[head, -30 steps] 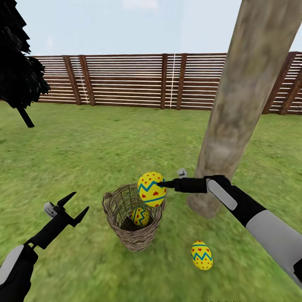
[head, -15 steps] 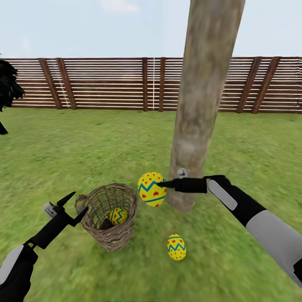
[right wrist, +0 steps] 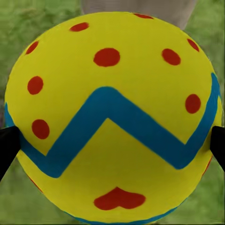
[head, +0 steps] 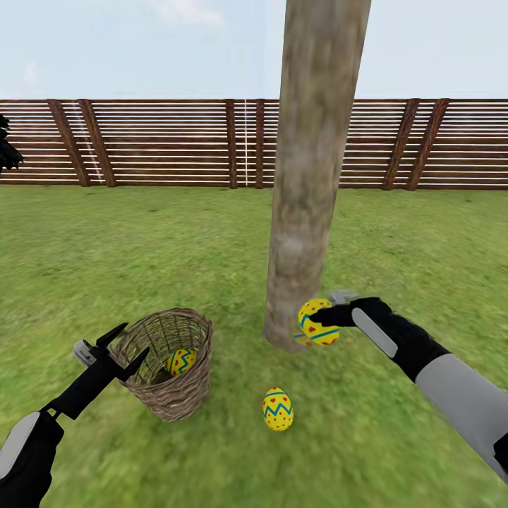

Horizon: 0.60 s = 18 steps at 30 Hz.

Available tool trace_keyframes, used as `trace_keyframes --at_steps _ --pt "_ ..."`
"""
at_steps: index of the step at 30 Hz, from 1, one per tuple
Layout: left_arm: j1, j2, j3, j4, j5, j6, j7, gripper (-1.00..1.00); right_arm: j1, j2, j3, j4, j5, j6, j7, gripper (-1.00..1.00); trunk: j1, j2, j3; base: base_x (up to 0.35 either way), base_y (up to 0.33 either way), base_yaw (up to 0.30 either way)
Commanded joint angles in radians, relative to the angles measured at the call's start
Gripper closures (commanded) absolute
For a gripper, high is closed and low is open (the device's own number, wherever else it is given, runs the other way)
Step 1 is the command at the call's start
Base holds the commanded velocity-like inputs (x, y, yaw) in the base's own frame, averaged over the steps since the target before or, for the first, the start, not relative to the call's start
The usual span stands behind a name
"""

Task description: Take the three Easter eggs out of the wicker basket on the lawn in the garden, then place them on the lawn next to a single tree (choose any tree) so that all three eggs are next to the same tree and none are left in the basket.

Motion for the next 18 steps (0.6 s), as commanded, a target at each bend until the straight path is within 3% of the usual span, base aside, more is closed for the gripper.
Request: trace_keyframes --at_steps 1,10,14,18 --pt "-0.001 0.0 0.001 0.001 -0.009 0.004 -0.009 -1.0 -0.001 0.008 0.004 0.001 0.025 0.0 -0.013 1.0 0.0 0.0 -0.001 0.0 0.0 0.0" --pt "-0.001 -0.001 0.001 0.0 -0.01 0.004 -0.009 -1.0 0.013 0.03 0.004 0.137 0.041 0.003 -0.008 1.0 0.0 0.0 -0.001 0.0 0.0 0.0" --pt "-0.001 -0.001 0.001 -0.002 -0.009 0.004 -0.01 -1.0 0.014 0.09 0.004 0.25 0.042 0.006 -0.006 1.0 0.0 0.0 -0.001 0.0 0.0 0.0" --pt "-0.001 -0.004 -0.001 -0.009 -0.01 0.005 -0.01 -1.0 0.014 0.146 0.004 0.388 0.049 0.002 0.0 1.0 0.015 -0.028 -0.013 0.0 0.0 0.0"
